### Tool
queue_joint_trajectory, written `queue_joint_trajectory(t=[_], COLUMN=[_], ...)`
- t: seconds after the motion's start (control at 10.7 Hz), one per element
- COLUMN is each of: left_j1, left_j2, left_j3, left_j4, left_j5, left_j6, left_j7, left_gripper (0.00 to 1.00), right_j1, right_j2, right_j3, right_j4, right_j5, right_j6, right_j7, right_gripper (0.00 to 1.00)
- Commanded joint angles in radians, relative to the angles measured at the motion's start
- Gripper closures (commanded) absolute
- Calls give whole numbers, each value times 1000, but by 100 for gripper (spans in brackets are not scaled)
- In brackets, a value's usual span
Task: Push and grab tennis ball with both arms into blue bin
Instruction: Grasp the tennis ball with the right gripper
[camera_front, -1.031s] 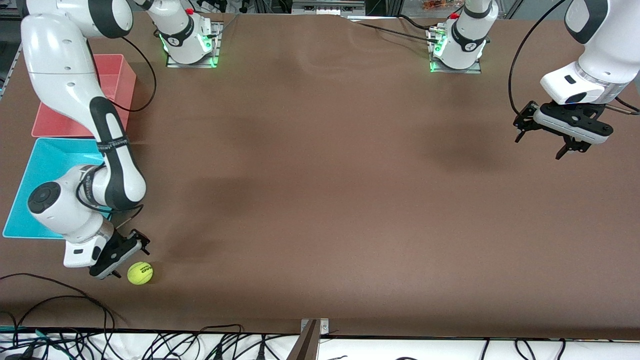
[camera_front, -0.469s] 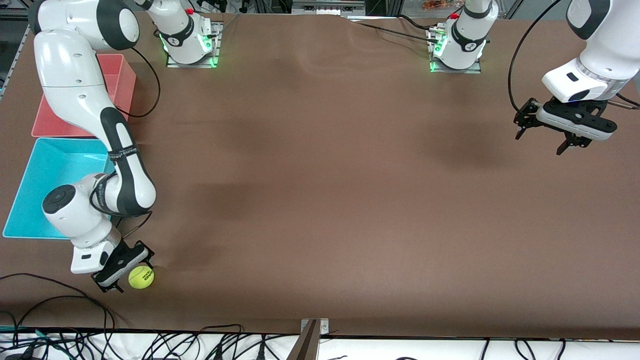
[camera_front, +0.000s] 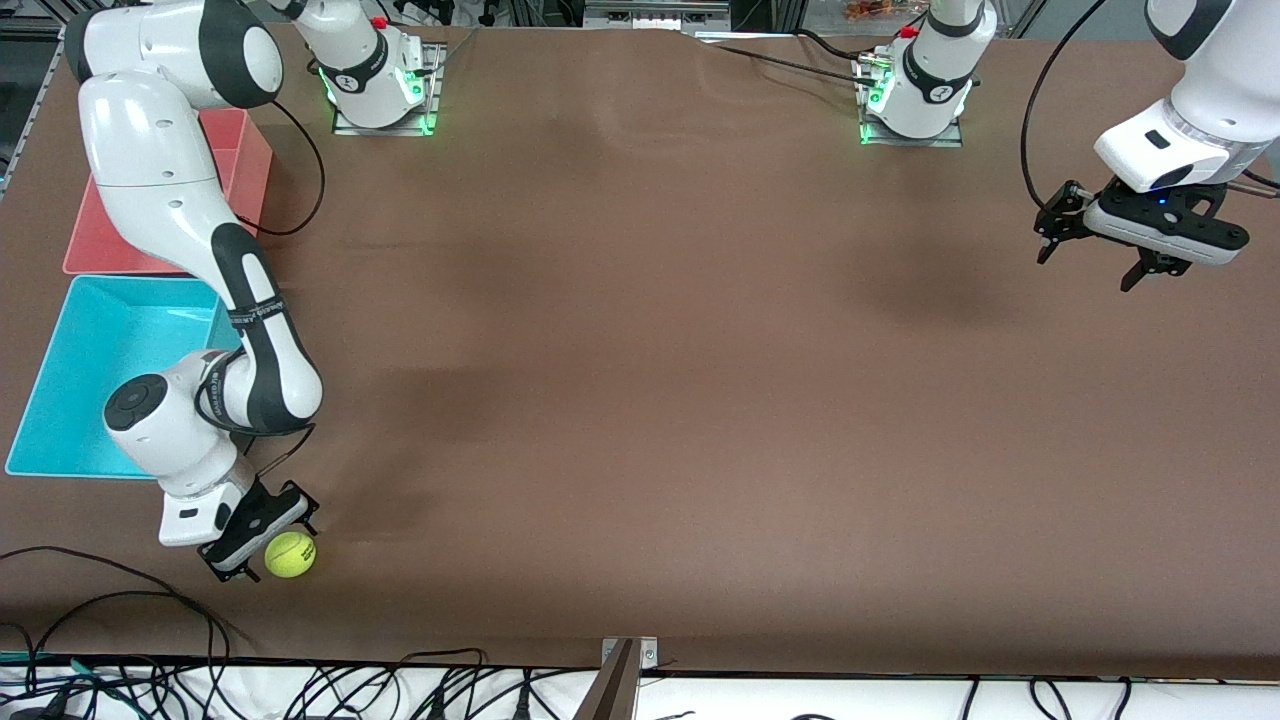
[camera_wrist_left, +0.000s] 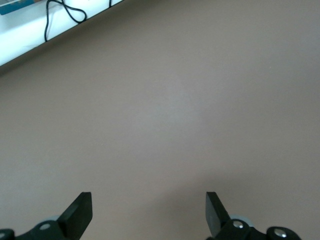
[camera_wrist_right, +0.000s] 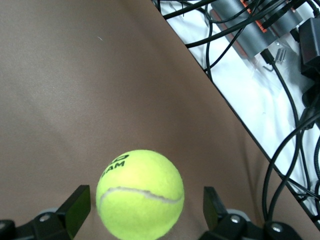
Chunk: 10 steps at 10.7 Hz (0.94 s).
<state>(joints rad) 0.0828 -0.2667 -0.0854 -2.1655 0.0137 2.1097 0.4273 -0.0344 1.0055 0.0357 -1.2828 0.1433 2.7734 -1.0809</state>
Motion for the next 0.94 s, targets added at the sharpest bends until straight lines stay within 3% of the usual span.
queue_joint_trajectory(t=[0.0,0.19,0.38,0.47,0.84], left_j1=[-9,-9,-9,-11,-12], left_j2=[-16,-16,-16,-14,-9], left_j3=[-4,-4,-2,-2,-2], left_j4=[38,62,98,119,179], left_j5=[61,61,61,61,61], left_j6=[-82,-109,-154,-181,-273], left_j7=[-94,-108,-110,-110,-179], left_gripper=[0,0,0,0,0], right_j1=[-1,-1,-2,-4,-2], right_j2=[30,28,28,24,-40], right_j3=[15,15,15,15,16], right_j4=[28,28,28,28,39], right_j5=[4,4,4,6,2], right_j6=[38,38,37,29,-183], right_j7=[-22,-21,-19,-17,56], right_gripper=[19,56,75,81,82])
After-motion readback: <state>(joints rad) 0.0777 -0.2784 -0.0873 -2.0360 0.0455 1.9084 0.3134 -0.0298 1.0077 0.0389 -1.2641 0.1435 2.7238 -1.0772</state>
